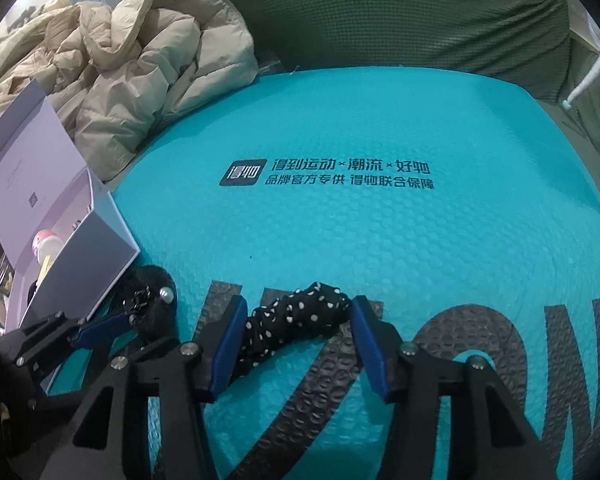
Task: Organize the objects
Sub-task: 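Grasp the black bow clip with the left gripper while the right gripper grasps the polka-dot scrunchie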
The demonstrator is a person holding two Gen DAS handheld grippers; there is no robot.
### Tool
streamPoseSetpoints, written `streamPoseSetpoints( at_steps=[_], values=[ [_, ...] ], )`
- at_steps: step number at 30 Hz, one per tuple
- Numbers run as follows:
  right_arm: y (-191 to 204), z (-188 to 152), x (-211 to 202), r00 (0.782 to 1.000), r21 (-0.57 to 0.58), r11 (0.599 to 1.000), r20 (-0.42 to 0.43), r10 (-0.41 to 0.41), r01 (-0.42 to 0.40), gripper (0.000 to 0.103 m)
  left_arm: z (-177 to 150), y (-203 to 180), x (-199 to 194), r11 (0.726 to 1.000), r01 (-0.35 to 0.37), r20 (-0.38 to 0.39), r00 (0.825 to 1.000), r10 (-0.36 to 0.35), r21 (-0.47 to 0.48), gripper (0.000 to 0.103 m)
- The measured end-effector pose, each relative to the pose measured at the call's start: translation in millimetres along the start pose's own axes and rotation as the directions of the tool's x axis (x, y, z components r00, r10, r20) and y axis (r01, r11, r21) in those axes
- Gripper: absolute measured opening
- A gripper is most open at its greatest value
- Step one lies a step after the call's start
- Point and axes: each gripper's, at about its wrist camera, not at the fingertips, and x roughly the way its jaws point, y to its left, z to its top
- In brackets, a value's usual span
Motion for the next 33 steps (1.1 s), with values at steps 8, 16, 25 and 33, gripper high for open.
streamPoseSetpoints(
  at_steps=[8, 16, 25, 33],
  values=[
    [-2, -7, -11, 0.998, -0.097, 0.994, -0.041, -0.044, 0.04, 0.054, -7, -9, -5, 0.997, 0.063, -0.019, 0.998, -0.062, 0.054, 0.04],
    [-13, -14, -21, 0.996, -0.085, 0.994, -0.048, -0.077, 0.073, 0.055, -14, -11, -14, 0.995, 0.099, -0.027, 0.995, -0.099, 0.031, 0.041],
    [-11, -23, -25, 0.996, -0.07, 0.997, -0.086, -0.04, 0.034, 0.07, -6, -6, -19, 0.998, 0.053, 0.08, 0.995, -0.051, -0.02, 0.077],
    [-14, -29, -29, 0.993, -0.089, 0.995, -0.096, -0.063, 0.054, 0.07, 2, -11, -1, 0.999, 0.033, 0.047, 0.998, -0.032, -0.001, 0.078]
  ],
)
